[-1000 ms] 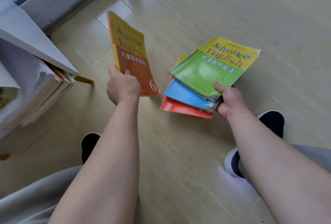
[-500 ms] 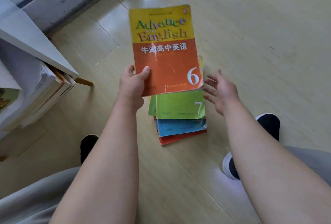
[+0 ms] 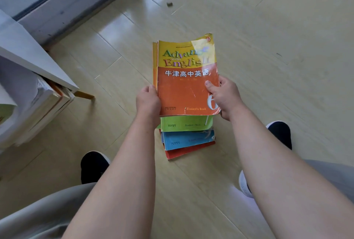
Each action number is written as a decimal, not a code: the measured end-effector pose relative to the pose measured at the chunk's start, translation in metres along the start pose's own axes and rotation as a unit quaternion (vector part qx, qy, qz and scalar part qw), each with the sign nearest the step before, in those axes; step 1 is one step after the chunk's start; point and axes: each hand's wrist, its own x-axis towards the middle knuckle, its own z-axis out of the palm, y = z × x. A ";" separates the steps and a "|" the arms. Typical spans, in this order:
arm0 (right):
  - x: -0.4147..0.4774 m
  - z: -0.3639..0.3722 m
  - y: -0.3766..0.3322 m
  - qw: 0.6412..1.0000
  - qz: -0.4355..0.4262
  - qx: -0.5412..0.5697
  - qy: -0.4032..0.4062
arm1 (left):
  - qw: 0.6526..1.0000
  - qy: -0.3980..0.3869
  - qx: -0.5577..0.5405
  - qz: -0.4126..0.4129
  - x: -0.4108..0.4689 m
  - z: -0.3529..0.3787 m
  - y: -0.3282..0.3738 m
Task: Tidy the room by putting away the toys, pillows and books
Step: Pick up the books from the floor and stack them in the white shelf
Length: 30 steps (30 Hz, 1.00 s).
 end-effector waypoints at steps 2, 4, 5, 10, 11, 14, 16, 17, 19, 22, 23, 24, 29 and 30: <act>0.001 -0.004 0.004 0.999 0.020 0.024 0.014 | 0.995 0.041 0.072 0.049 0.001 0.003 0.000; 0.001 -0.008 0.010 0.999 0.022 0.011 0.035 | 0.978 0.095 0.152 0.106 0.000 0.005 0.004; 0.001 -0.010 0.014 0.998 0.026 -0.012 0.051 | 0.966 0.126 0.186 0.130 -0.001 0.004 0.007; -0.002 -0.018 0.046 0.981 0.103 -0.138 0.090 | 0.923 0.223 0.206 0.236 -0.001 -0.013 0.026; -0.003 -0.022 0.051 0.975 0.112 -0.172 0.091 | 0.929 0.223 0.169 0.241 0.003 -0.017 0.030; -0.004 -0.028 0.054 0.960 0.139 -0.220 0.100 | 0.960 0.196 0.010 0.198 0.010 -0.022 0.039; -0.005 -0.026 0.052 0.967 0.144 -0.190 0.084 | 0.970 0.168 -0.068 0.163 0.009 -0.016 0.041; -0.005 -0.024 0.053 0.972 0.141 -0.171 0.076 | 0.973 0.149 -0.089 0.153 0.009 -0.013 0.039; -0.005 -0.022 0.052 0.977 0.136 -0.153 0.052 | 0.982 0.097 -0.082 0.141 0.009 -0.006 0.032; 0.003 -0.019 0.055 0.980 0.154 -0.123 0.028 | 0.986 0.042 0.045 0.155 0.014 0.002 0.013; 0.005 -0.017 0.053 0.980 0.166 -0.102 0.030 | 0.981 0.027 0.114 0.157 0.016 0.004 0.005; 0.004 -0.014 0.050 0.979 0.186 -0.077 0.039 | 0.969 0.017 0.196 0.148 0.018 0.006 -0.003; 0.006 -0.017 0.046 0.972 0.231 0.000 0.042 | 0.926 0.022 0.377 0.024 0.024 0.003 -0.035; 0.008 -0.018 0.047 0.972 0.233 -0.004 0.039 | 0.936 0.019 0.351 0.011 0.024 0.001 -0.039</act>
